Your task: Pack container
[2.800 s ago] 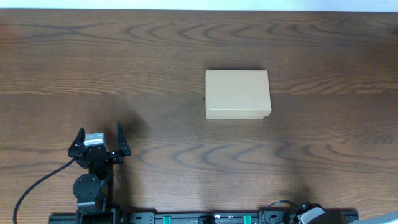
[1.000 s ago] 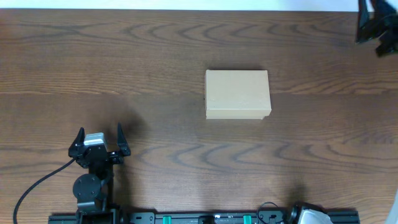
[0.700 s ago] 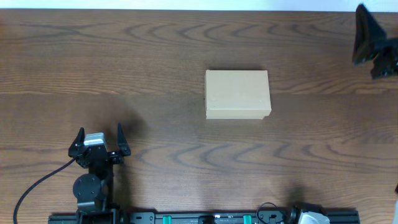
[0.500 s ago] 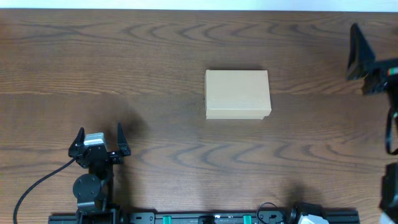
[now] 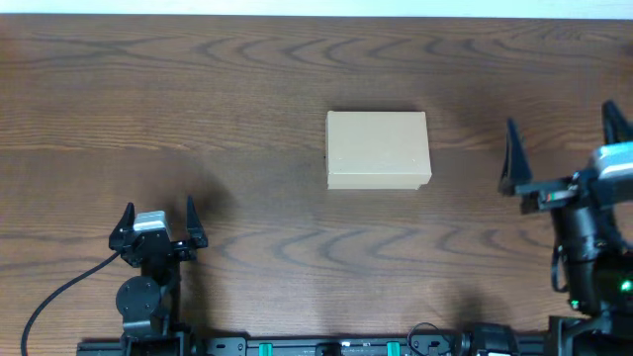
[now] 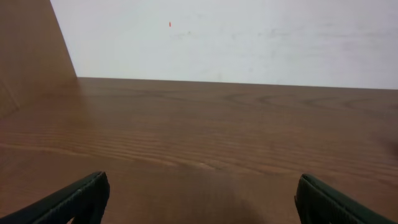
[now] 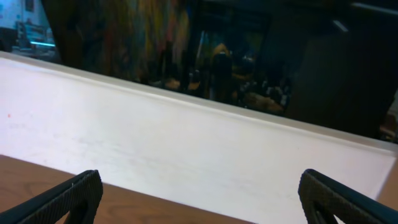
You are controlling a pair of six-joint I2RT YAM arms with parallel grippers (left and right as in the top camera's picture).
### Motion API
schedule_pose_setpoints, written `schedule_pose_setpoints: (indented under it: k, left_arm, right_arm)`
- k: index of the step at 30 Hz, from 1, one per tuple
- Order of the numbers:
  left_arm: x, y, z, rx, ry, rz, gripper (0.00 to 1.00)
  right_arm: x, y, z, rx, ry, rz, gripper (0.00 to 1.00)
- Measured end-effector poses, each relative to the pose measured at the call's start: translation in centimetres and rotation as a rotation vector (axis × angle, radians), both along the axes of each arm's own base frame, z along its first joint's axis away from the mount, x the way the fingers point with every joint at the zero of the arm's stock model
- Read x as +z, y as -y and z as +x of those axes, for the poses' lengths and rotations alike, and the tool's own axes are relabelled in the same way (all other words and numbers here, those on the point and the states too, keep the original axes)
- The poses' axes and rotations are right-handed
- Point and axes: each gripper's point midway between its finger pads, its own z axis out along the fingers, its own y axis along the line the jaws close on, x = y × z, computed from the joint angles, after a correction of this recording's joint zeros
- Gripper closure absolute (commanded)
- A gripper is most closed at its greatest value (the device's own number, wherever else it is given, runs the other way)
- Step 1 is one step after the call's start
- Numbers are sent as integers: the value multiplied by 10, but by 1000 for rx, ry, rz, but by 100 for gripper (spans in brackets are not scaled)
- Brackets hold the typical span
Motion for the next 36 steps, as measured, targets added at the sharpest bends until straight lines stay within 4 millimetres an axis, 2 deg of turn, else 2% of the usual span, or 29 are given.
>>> schedule_pose_setpoints:
  k: [10, 20, 36]
  left_arm:
    - [0, 0, 0, 0, 0, 0, 5]
    - [0, 0, 0, 0, 0, 0, 5]
    - [0, 0, 0, 0, 0, 0, 5]
  right_arm:
    - [-55, -10, -17, 31, -16, 7, 1]
    - [-106, -10, -27, 26, -29, 8, 1]
    - [-163, -6, -30, 5, -47, 12, 1]
